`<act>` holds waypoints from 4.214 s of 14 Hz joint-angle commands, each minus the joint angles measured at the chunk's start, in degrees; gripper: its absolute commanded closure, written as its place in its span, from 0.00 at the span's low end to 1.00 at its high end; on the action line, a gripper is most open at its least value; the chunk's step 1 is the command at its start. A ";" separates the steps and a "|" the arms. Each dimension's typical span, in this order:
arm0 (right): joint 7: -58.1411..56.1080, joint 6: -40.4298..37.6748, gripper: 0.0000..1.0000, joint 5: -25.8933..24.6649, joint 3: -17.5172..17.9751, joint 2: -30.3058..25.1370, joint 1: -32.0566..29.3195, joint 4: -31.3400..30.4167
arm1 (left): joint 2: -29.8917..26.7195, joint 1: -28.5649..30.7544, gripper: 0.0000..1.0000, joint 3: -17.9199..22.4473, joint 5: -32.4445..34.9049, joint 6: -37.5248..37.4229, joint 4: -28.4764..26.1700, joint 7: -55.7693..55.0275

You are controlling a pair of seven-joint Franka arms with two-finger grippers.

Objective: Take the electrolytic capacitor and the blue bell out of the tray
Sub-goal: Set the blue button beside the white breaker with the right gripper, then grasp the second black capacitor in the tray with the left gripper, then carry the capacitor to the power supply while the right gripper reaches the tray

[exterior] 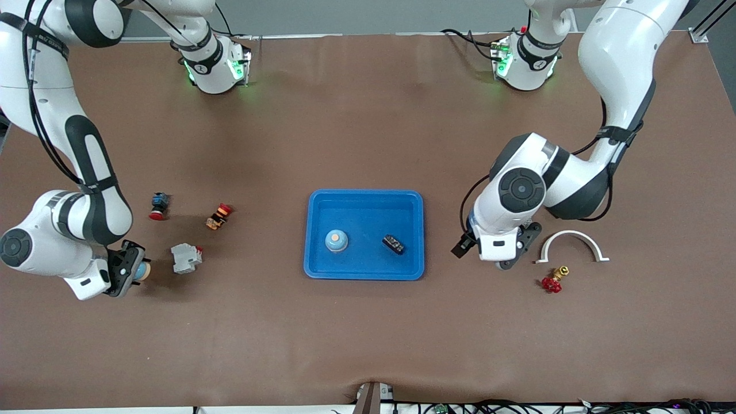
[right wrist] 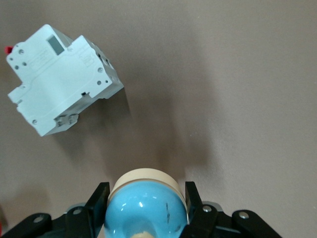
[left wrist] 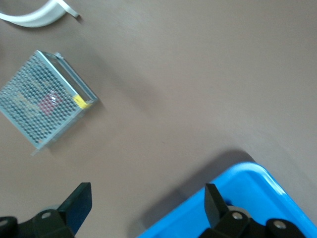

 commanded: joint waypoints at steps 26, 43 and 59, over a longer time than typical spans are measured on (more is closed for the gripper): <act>0.34 1.59 0.00 0.73 1.14 0.36 -0.48 1.04 | 15.73 -24.52 0.24 14.60 0.13 15.91 11.77 -14.19; 49.00 -21.88 0.00 2.58 0.87 -9.04 17.53 9.92 | 12.15 -21.37 1.00 15.31 0.83 12.96 11.77 -8.05; 107.39 -12.67 0.00 4.86 1.05 -6.68 36.61 8.42 | 5.10 1.83 1.00 14.87 0.83 5.11 8.26 26.86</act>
